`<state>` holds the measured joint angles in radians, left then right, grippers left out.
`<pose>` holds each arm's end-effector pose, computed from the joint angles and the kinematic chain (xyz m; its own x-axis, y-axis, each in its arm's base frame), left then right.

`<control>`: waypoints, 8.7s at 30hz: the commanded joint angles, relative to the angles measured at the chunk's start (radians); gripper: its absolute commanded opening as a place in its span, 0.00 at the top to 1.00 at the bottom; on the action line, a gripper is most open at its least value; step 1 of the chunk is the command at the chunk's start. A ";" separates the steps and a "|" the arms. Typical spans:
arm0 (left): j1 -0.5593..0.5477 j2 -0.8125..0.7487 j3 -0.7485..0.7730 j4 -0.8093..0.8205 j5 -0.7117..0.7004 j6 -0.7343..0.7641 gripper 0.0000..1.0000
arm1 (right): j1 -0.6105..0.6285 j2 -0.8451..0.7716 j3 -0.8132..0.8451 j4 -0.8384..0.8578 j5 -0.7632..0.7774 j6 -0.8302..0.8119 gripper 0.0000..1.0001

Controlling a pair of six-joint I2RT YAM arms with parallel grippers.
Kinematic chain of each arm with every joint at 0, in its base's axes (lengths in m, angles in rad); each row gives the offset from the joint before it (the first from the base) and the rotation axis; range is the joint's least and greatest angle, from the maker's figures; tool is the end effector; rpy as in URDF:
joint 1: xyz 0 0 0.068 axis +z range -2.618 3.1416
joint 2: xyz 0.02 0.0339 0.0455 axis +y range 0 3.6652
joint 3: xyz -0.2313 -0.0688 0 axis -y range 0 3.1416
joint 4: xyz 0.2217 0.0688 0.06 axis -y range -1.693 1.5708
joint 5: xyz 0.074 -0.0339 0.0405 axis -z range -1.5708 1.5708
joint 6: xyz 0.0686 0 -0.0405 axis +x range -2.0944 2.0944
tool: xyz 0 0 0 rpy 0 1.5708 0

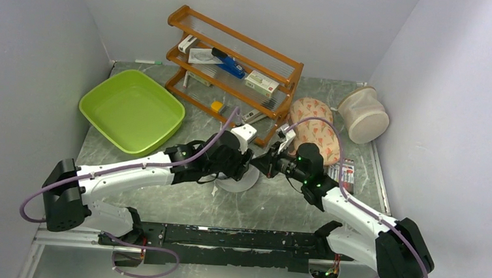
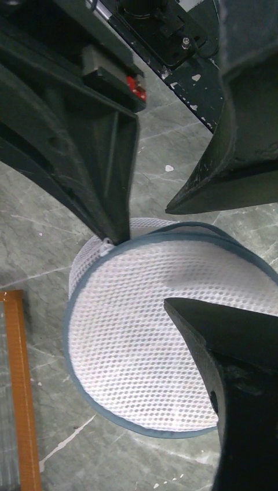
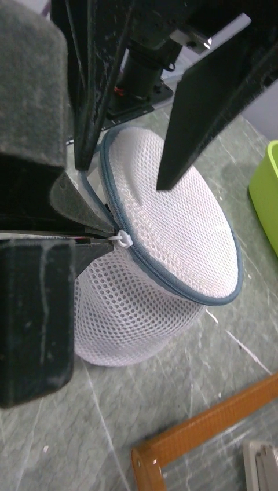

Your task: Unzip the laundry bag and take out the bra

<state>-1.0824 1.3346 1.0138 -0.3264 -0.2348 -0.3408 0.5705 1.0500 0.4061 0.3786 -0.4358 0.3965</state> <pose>0.1583 -0.2640 0.2406 -0.5246 0.2945 -0.7988 0.6328 0.7625 -0.1344 0.1945 0.1592 0.1933 -0.5250 0.0791 -0.8474 -0.6826 0.5555 0.4748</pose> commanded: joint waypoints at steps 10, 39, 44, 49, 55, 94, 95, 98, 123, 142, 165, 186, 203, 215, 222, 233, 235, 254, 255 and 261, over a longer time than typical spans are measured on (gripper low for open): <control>0.000 0.044 0.032 0.025 -0.019 0.022 0.56 | 0.057 -0.039 -0.011 0.030 -0.017 -0.011 1.00; 0.001 0.006 0.024 -0.026 0.032 0.021 0.74 | 0.044 -0.022 0.001 -0.024 0.099 -0.099 1.00; 0.000 0.023 0.055 0.021 0.077 0.035 0.48 | 0.097 -0.033 0.010 -0.046 0.037 -0.125 1.00; -0.001 0.052 0.071 0.024 0.074 0.042 0.35 | 0.118 -0.066 0.003 -0.033 0.047 -0.101 1.00; -0.001 0.067 0.056 -0.004 0.046 0.035 0.51 | 0.121 -0.067 -0.012 0.031 0.030 -0.053 1.00; -0.001 -0.001 0.048 -0.018 -0.019 0.045 0.40 | 0.055 -0.049 -0.019 0.085 -0.064 -0.007 1.00; -0.001 0.004 0.050 -0.024 -0.027 0.043 0.47 | 0.057 -0.049 -0.017 0.082 -0.063 -0.008 1.00; -0.001 -0.005 0.046 -0.032 -0.042 0.041 0.67 | 0.059 -0.056 -0.016 0.066 -0.049 -0.018 1.00; -0.008 -0.238 0.038 -0.120 0.095 0.218 0.93 | 0.047 0.066 0.053 -0.029 0.151 -0.129 1.00; -0.009 -0.294 0.122 -0.083 0.273 0.247 0.93 | 0.050 0.153 0.057 0.138 -0.099 -0.139 1.00; 0.012 -0.052 0.416 -0.398 -0.197 -0.061 0.93 | 0.201 -0.071 0.285 -0.687 0.421 0.122 0.03; 0.080 0.001 0.512 -0.532 -0.246 -0.134 0.93 | 0.439 -0.061 0.302 -0.620 0.506 0.184 0.01; 0.256 -0.045 0.419 -0.557 -0.140 -0.153 0.93 | 0.369 0.054 0.293 -0.668 0.735 0.056 0.69; 0.365 -0.175 0.209 -0.665 -0.075 -0.259 0.90 | 0.145 0.100 0.288 -0.472 0.472 -0.208 1.00; 0.385 -0.128 0.206 -0.706 -0.201 -0.267 0.38 | 0.145 0.119 0.253 -0.370 0.375 -0.226 1.00; 0.383 -0.179 0.135 -0.394 0.176 -0.166 0.27 | 0.145 0.075 0.184 -0.281 0.407 -0.227 1.00; 0.384 -0.164 0.088 -0.331 0.271 -0.195 0.30 | 0.144 0.067 0.167 -0.250 0.405 -0.214 1.00; 0.383 -0.009 -0.030 -0.103 0.286 -0.298 0.36 | 0.145 0.025 0.023 -0.070 0.351 -0.209 1.00; 0.384 -0.002 -0.023 -0.114 0.279 -0.290 0.35 | 0.145 0.022 0.018 -0.066 0.350 -0.208 1.00; 0.383 0.010 -0.045 -0.130 0.297 -0.296 0.48 | 0.144 0.012 -0.011 -0.029 0.342 -0.207 1.00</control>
<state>-0.7029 1.3483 0.9565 -0.4515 0.0601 -0.6323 0.7189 1.0775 0.4118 0.2962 -0.0849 0.1844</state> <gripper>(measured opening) 0.556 0.010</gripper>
